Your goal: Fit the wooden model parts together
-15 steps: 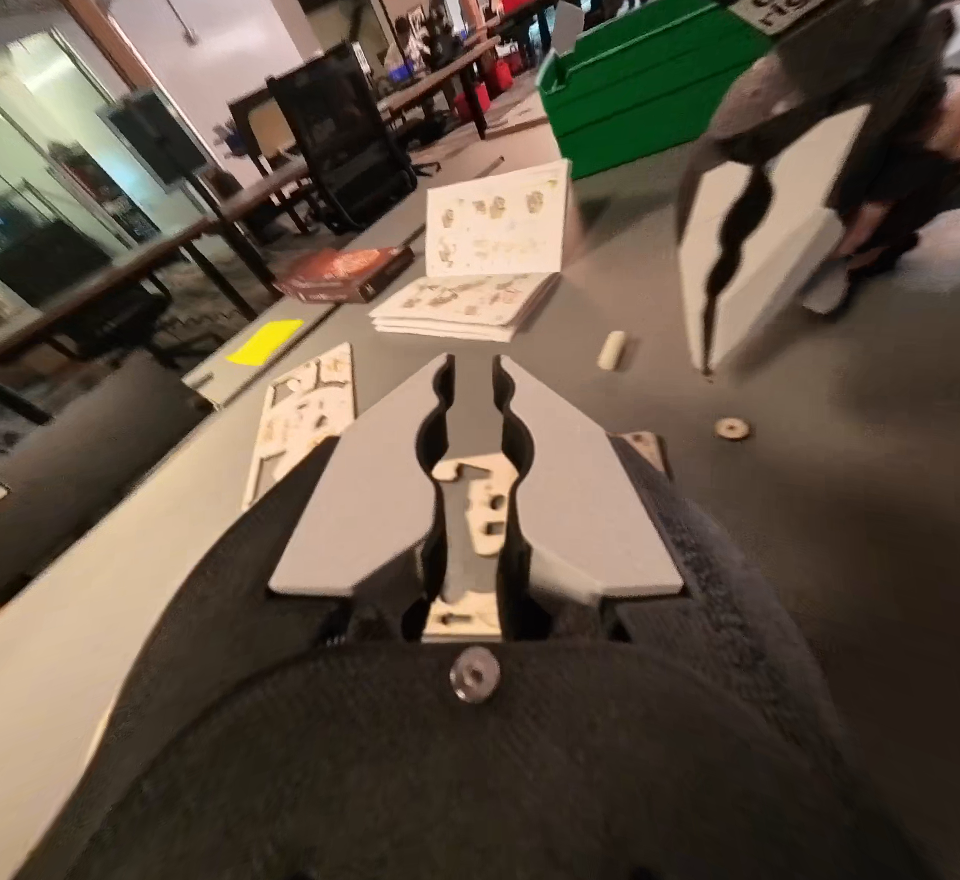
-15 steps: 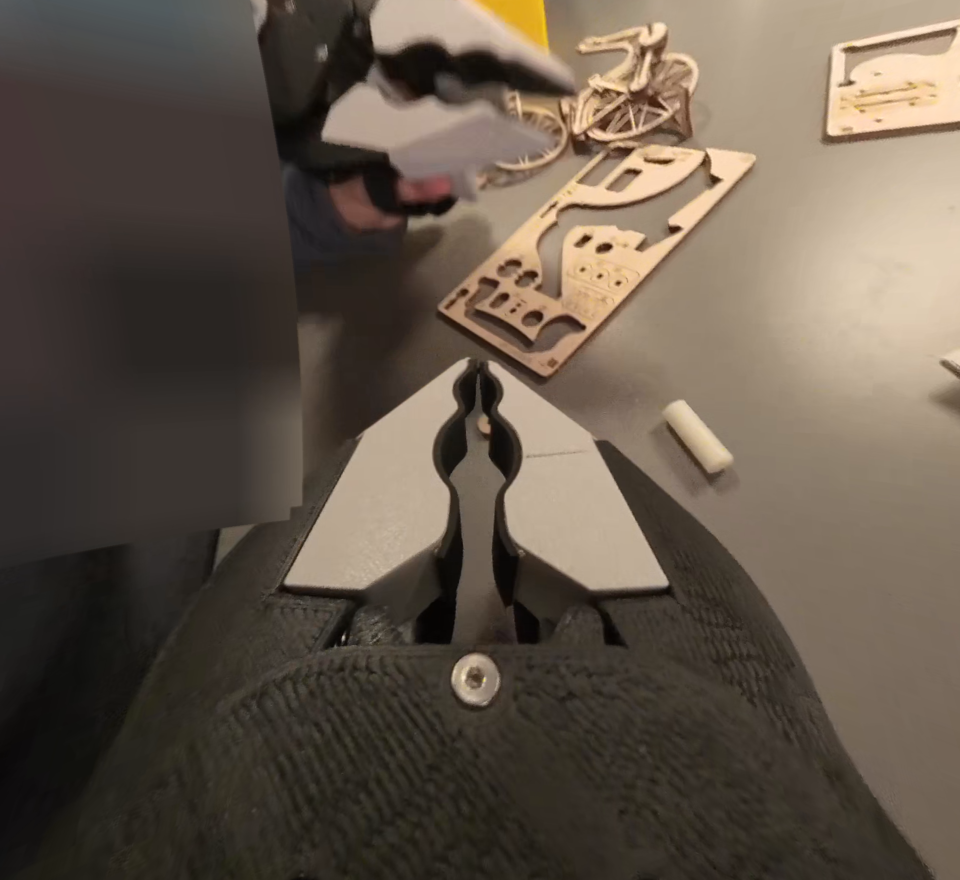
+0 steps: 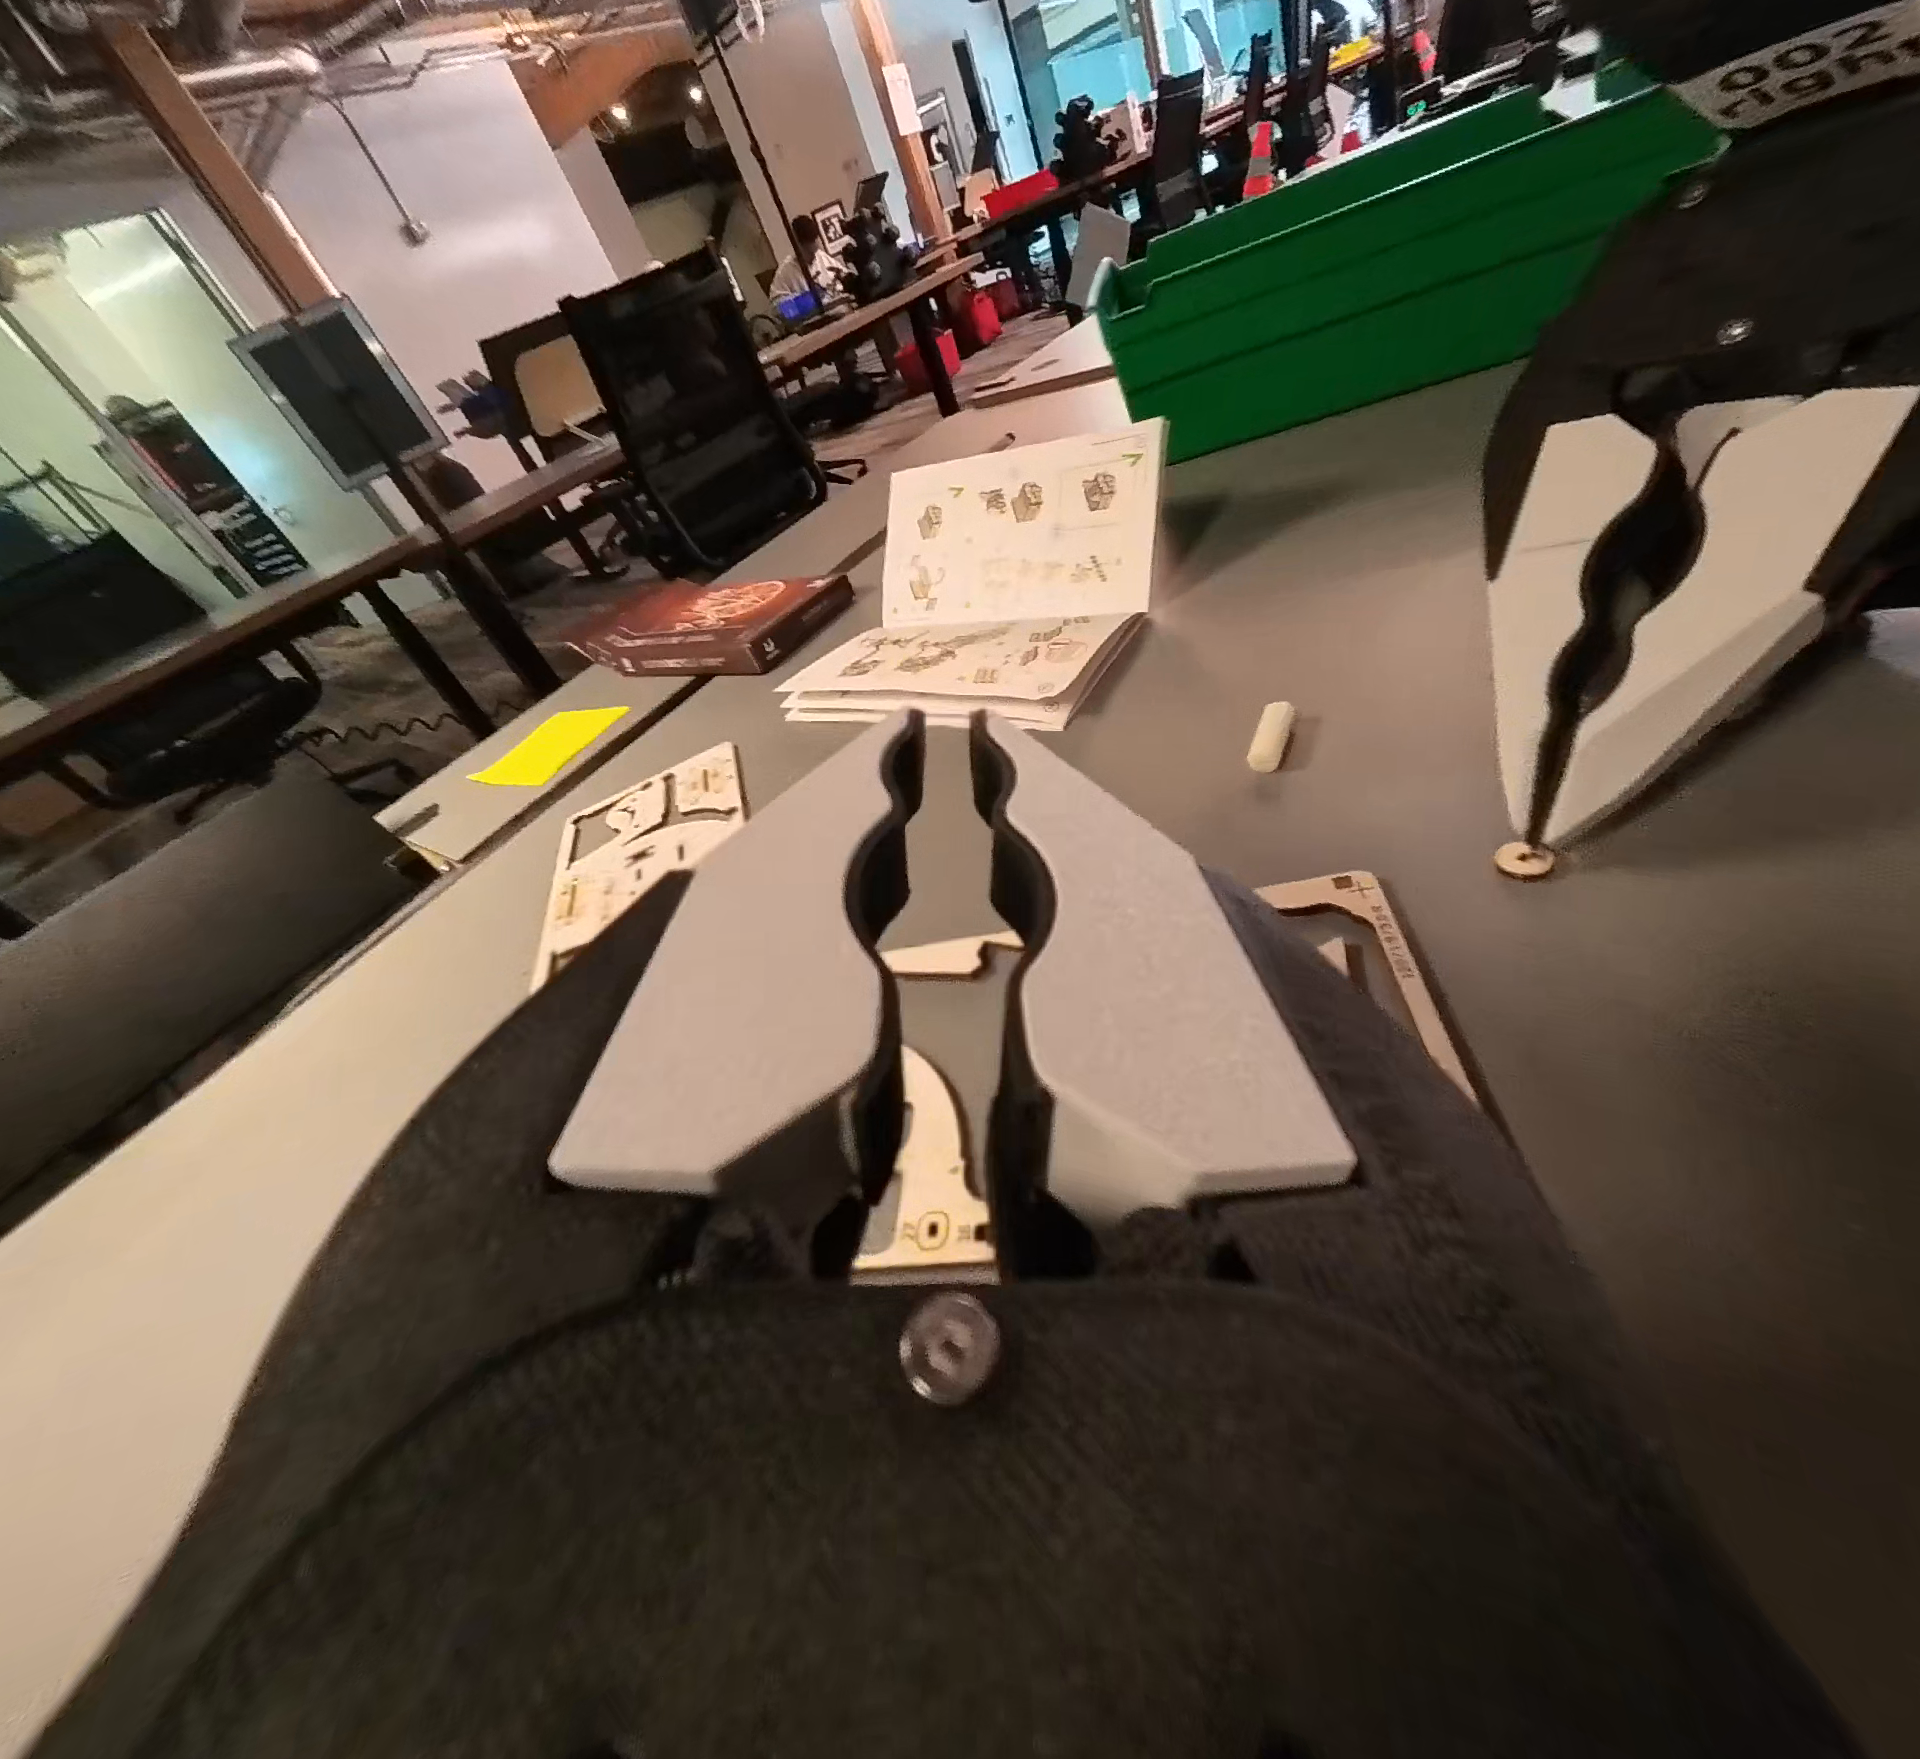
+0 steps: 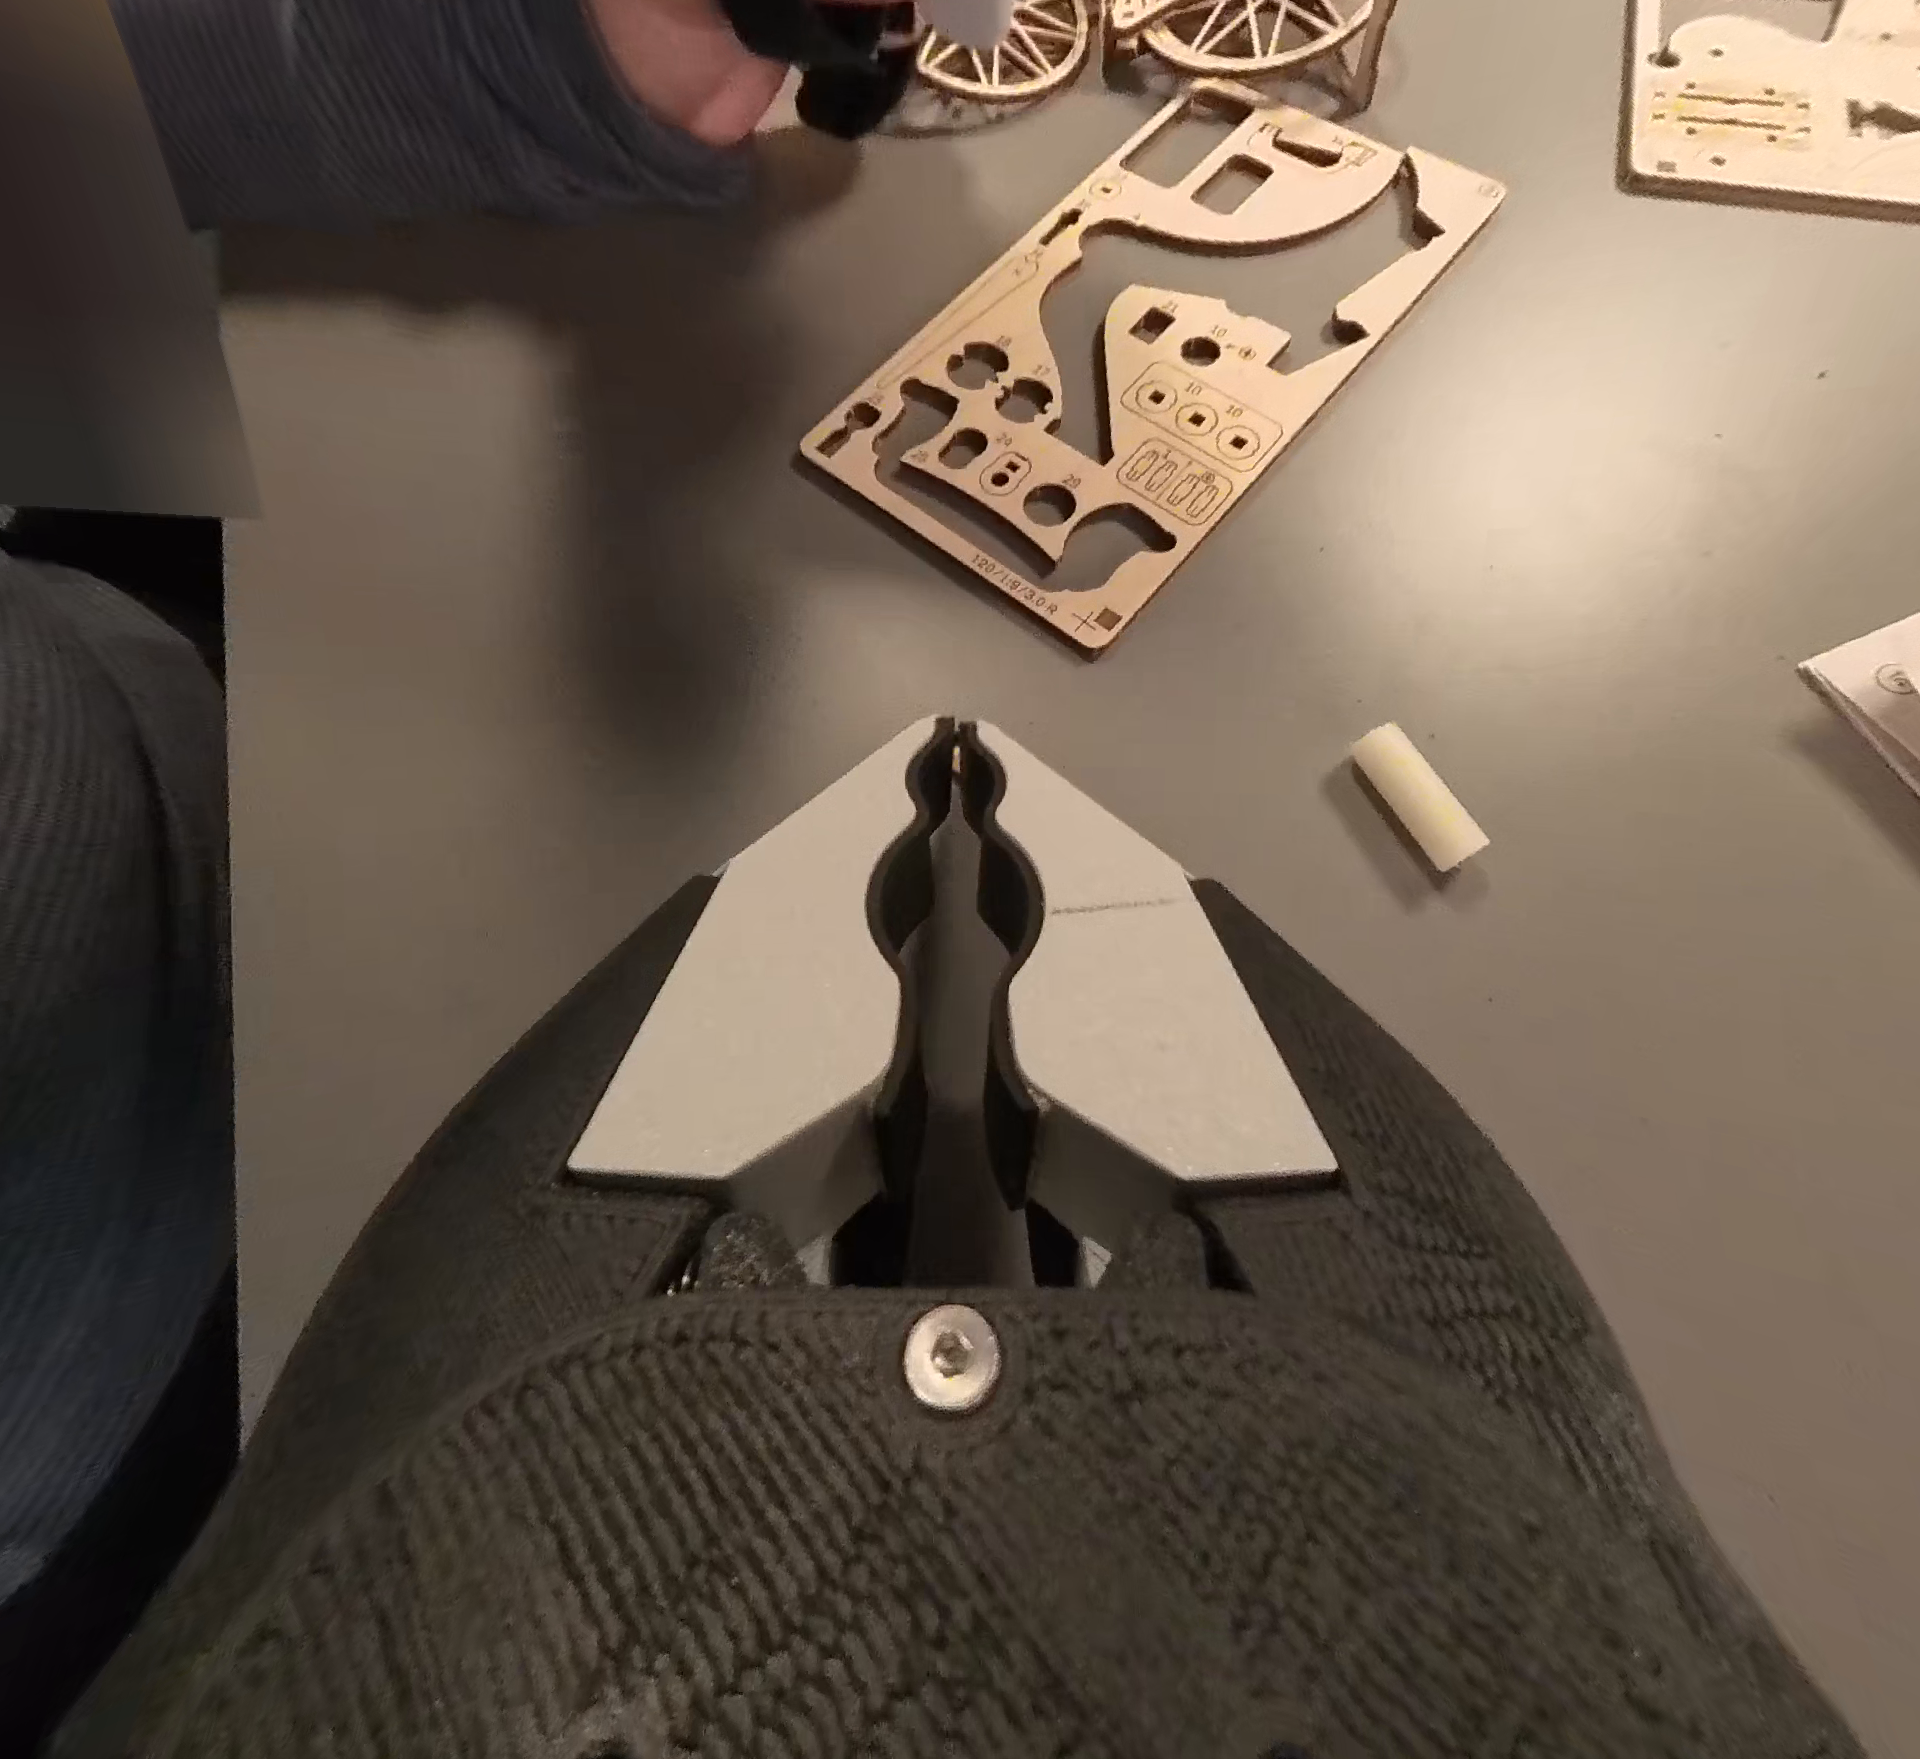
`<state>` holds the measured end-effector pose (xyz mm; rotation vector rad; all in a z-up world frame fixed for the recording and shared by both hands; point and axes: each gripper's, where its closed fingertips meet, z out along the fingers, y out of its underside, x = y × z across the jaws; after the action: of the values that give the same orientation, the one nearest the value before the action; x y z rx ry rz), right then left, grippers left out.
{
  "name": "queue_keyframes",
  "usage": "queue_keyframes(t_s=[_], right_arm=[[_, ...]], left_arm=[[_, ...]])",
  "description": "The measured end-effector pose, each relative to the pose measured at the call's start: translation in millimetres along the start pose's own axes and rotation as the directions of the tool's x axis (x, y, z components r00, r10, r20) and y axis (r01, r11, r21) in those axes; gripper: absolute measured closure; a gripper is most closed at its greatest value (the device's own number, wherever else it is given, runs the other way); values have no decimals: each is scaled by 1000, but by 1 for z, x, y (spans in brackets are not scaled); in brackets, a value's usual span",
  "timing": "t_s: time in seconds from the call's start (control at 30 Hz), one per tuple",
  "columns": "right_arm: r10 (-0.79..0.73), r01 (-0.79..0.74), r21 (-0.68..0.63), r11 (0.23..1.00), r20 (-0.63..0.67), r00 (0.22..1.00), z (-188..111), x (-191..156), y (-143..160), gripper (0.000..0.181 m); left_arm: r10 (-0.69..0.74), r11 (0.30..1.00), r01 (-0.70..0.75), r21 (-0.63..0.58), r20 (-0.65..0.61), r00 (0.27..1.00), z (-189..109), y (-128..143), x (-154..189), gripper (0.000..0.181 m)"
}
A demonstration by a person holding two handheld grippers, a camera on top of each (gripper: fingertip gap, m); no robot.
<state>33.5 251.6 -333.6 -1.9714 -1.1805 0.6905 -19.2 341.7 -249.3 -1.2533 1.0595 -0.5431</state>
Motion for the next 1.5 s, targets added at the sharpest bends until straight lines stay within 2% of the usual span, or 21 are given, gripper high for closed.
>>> queue_keyframes(t_s=[0.17, 0.6, 0.87, 1.1, 1.4, 1.5], right_arm=[[44, -44, 1, 999, -19, 999, 0, 4, 1, 181], [25, -26, -18, 999, -60, 998, 2, 5, 3, 181], [-17, -1, -217, 976, -82, 996, 2, 5, 6, 181], [8, -31, -275, 961, -86, 996, 5, 4, 5, 181], [2, -23, -202, 979, -105, 995, 2, 3, 7, 181], [-30, 3, -222, 975, -119, 992, 0, 3, 12, 181]], left_arm=[[-51, 998, 49, -35, -44, 998, 4, 7, 3, 173], [-68, 997, 65, -50, -69, 995, 6, 9, 8, 172], [-69, 997, 65, -52, -81, 994, 7, 10, 10, 173], [-66, 997, 61, -55, -84, 994, 7, 11, 11, 172], [-81, 996, 77, -45, -79, 994, 6, 9, 9, 172], [-83, 996, 80, -41, -80, 993, 6, 8, 9, 172]])
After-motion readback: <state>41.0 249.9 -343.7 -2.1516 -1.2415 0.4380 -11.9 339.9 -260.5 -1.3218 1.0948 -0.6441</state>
